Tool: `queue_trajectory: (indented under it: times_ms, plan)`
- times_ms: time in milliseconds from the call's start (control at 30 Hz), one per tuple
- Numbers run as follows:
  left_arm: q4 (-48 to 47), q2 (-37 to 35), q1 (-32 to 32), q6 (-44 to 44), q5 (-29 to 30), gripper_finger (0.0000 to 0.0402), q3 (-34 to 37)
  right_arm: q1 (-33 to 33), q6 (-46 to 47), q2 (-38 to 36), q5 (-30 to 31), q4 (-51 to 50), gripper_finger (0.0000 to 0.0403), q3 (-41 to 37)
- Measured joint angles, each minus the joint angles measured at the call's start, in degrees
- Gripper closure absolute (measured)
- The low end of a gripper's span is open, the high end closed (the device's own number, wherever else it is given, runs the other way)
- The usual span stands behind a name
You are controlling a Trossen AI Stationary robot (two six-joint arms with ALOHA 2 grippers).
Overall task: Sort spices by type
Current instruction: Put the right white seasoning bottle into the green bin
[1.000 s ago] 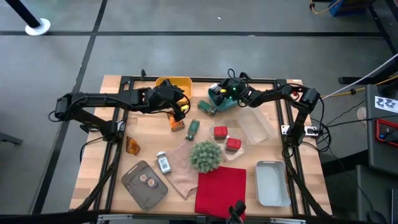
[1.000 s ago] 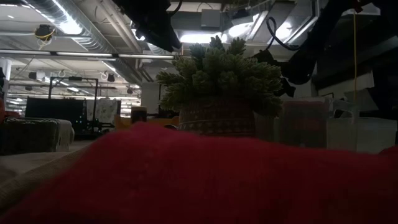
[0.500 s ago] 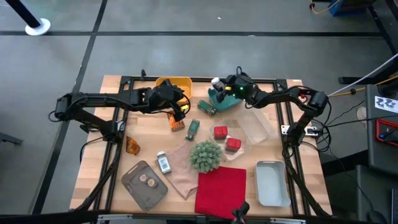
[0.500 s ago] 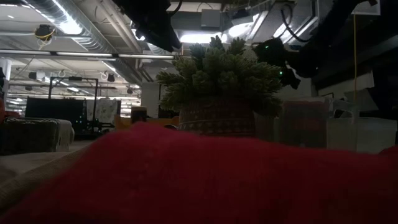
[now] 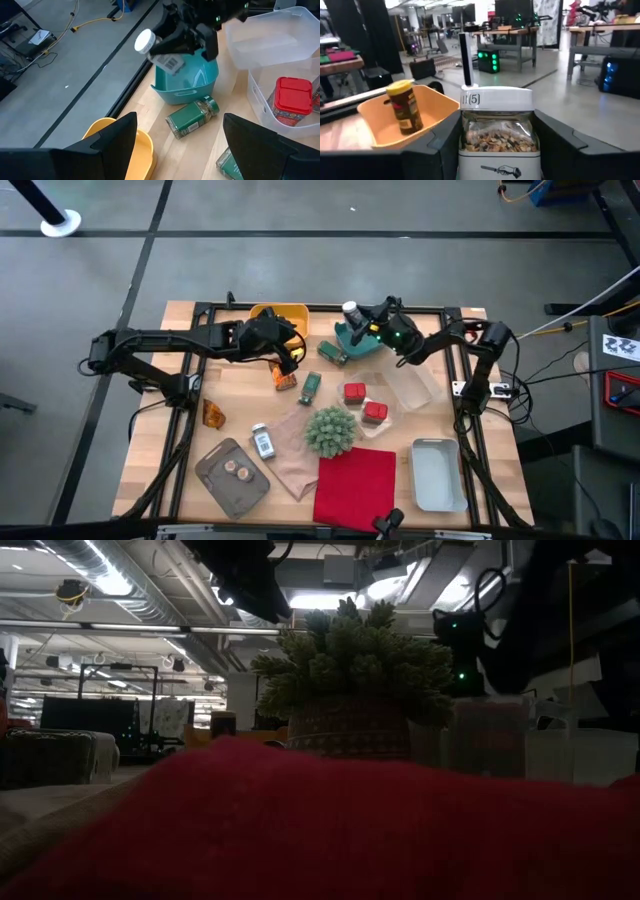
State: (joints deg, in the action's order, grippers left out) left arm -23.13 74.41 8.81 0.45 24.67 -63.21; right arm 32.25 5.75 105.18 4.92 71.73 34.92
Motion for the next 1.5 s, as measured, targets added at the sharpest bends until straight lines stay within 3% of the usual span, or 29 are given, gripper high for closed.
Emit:
queue_trajectory:
  times_ms: [233, 367, 533, 667, 1000, 1500]
  plan:
    - [4.7, 1.8, 0.2, 0.6, 0.0, 0.0121, 0.0, 0.0, -0.2, 3.1, 0.5, 4.6, 0.0201, 0.6]
    - [13.4, 6.2, 1.3, 6.9, -0.1, 0.0121, 0.0, 0.0, -0.3, 3.1, -0.2, 4.5, 0.0201, 0.6]
    - [27.3, 14.5, 6.6, 8.5, 0.0, 0.0121, 0.0, 0.0, -0.3, 3.1, -1.0, 3.0, 0.0201, 0.6]
    - [33.3, 19.5, 12.2, 4.4, -0.1, 0.0121, -0.5, 0.0, -0.3, 3.1, -1.1, 0.3, 0.0201, 0.6]
    - [36.3, 31.4, 21.6, -6.6, -11.2, 0.0121, -5.2, 0.0, -1.7, 3.1, -6.8, 1.5, 0.02, 0.6]
    - [36.9, 34.2, 19.9, -7.7, -16.2, 0.0121, -7.8, 0.0, -3.1, 3.1, -7.6, 1.9, 0.02, 0.6]
